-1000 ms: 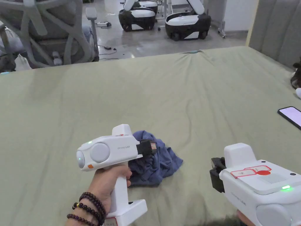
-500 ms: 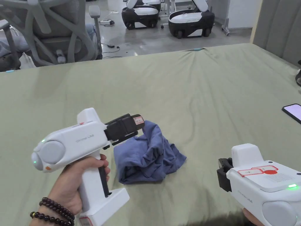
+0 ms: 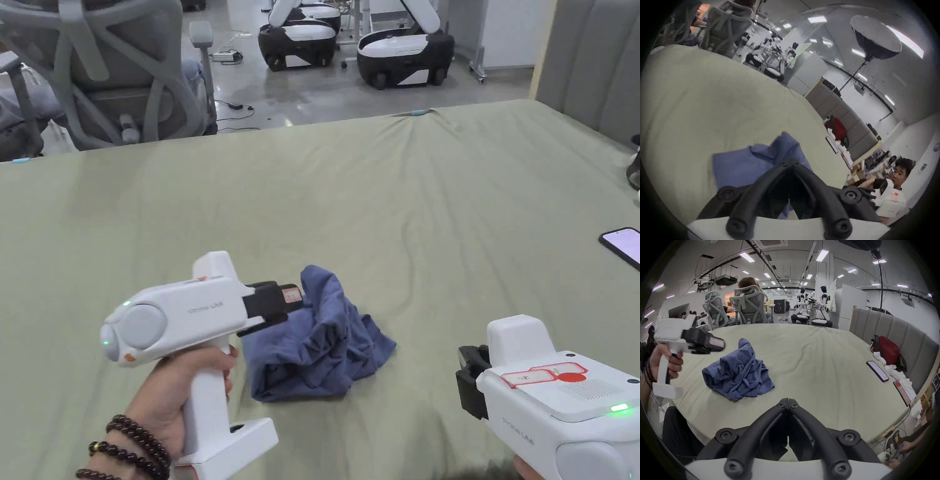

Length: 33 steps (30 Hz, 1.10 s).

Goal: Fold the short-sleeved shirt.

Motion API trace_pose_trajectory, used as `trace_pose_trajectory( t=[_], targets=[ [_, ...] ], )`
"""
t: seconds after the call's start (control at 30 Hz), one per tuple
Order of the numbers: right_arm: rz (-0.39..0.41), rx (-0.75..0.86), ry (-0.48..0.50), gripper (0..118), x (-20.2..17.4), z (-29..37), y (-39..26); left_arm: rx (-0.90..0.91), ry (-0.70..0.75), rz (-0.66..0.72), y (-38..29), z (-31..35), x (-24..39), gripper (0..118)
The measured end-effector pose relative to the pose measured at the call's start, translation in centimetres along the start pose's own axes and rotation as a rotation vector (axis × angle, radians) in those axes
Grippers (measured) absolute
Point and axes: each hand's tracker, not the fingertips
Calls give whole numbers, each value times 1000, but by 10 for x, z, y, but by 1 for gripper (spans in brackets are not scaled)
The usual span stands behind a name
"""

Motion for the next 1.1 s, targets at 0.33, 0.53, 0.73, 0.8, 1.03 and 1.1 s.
trace_pose_trajectory(
  t=[0.33,0.53,0.73,0.8,1.03,1.1],
  targets=[
    [-21,-18,-37,0,18,-1,-3,-159,-1,-14,-34,-87,12,0],
    [-24,-32,-6,0,10,-12,5,-134,-13,-13,-22,-56,14,0],
    [-120,36,270,0,-13,-61,56,25,-3,22,-9,19,-3,0],
    [-178,-4,359,0,-21,-88,67,63,29,43,-9,40,-12,0],
    [-165,-178,295,0,-41,-163,56,64,94,94,-17,74,-49,8],
    [-182,-151,255,0,-37,-161,52,60,106,135,-20,74,-56,67]
  ],
)
